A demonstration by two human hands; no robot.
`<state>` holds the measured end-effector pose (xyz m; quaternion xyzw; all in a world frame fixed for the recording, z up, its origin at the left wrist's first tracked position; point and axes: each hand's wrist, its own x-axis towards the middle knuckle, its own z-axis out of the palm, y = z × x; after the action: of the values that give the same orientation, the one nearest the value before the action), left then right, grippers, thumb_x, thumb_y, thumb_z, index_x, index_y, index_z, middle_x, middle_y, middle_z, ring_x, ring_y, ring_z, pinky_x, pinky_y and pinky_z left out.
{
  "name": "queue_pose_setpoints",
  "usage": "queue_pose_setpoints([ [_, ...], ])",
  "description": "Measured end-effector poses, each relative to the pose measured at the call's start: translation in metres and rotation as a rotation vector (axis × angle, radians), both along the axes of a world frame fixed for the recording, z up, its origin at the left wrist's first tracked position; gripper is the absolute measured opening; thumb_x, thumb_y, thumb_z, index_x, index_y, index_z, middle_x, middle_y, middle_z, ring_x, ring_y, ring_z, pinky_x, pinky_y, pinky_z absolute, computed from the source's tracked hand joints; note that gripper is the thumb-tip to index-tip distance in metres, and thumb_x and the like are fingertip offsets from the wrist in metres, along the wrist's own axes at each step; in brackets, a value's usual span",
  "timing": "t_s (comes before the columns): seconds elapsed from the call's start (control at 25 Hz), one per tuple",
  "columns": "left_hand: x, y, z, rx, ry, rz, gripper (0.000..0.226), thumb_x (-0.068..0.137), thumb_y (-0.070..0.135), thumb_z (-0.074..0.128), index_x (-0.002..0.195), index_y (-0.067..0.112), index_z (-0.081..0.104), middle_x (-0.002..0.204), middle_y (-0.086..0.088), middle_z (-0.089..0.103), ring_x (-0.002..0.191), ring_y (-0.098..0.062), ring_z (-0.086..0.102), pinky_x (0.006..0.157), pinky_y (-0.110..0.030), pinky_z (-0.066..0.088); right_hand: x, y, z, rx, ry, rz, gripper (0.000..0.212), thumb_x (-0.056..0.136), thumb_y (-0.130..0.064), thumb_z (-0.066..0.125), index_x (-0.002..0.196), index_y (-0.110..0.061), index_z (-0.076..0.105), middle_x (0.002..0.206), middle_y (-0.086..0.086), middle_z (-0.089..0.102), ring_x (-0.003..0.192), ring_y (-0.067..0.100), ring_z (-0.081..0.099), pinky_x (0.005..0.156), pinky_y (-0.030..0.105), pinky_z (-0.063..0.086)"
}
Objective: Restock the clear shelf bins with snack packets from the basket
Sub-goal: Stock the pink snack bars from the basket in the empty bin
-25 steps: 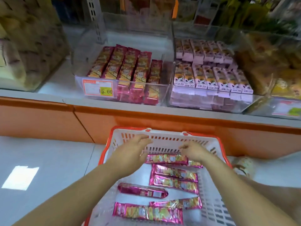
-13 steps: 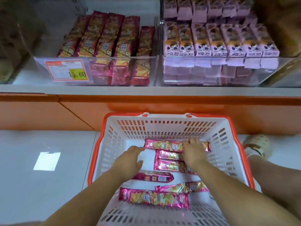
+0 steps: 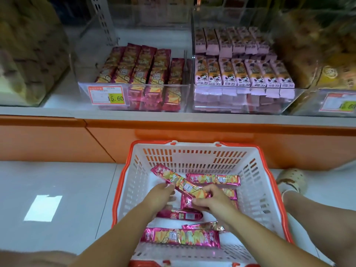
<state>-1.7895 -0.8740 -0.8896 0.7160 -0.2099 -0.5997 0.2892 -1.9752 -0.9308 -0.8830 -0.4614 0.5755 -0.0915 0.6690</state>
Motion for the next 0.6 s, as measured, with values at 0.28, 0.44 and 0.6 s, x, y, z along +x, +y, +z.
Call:
queue_pose_setpoints([
  [0.28, -0.006, 0.004, 0.043, -0.224, 0.22, 0.16, 0.034, 0.097, 0.014, 0.055, 0.13, 0.021, 0.05, 0.104, -0.006, 0.073, 0.096, -0.019, 0.07, 0.08, -0.036, 0.059, -0.01, 0.024, 0.037, -0.193, 0.059, 0.255, 0.045, 0.076, -0.024, 0.081, 0.108, -0.032, 0.05, 0.108, -0.005, 0.053, 0.091, 0.009, 0.055, 0.077, 0.025, 0.047],
  [0.44, -0.005, 0.011, 0.053, -0.273, 0.161, 0.071, 0.04, 0.097, 0.018, 0.055, 0.136, 0.021, 0.046, 0.11, -0.009, 0.07, 0.101, -0.019, 0.069, 0.081, -0.036, 0.059, -0.011, 0.028, 0.048, -0.257, 0.016, 0.271, 0.055, 0.081, -0.017, 0.077, 0.115, -0.051, 0.05, 0.105, 0.0, 0.053, 0.081, 0.011, 0.053, 0.076, 0.028, 0.051],
  [0.6, -0.007, 0.014, 0.062, -0.319, 0.116, 0.016, 0.034, 0.099, 0.018, 0.052, 0.132, 0.025, 0.048, 0.111, -0.009, 0.069, 0.103, -0.019, 0.068, 0.083, -0.035, 0.058, -0.012, 0.035, 0.053, -0.294, 0.001, 0.269, 0.057, 0.081, -0.014, 0.076, 0.118, -0.049, 0.051, 0.109, 0.001, 0.055, 0.083, 0.012, 0.053, 0.076, 0.029, 0.053],
])
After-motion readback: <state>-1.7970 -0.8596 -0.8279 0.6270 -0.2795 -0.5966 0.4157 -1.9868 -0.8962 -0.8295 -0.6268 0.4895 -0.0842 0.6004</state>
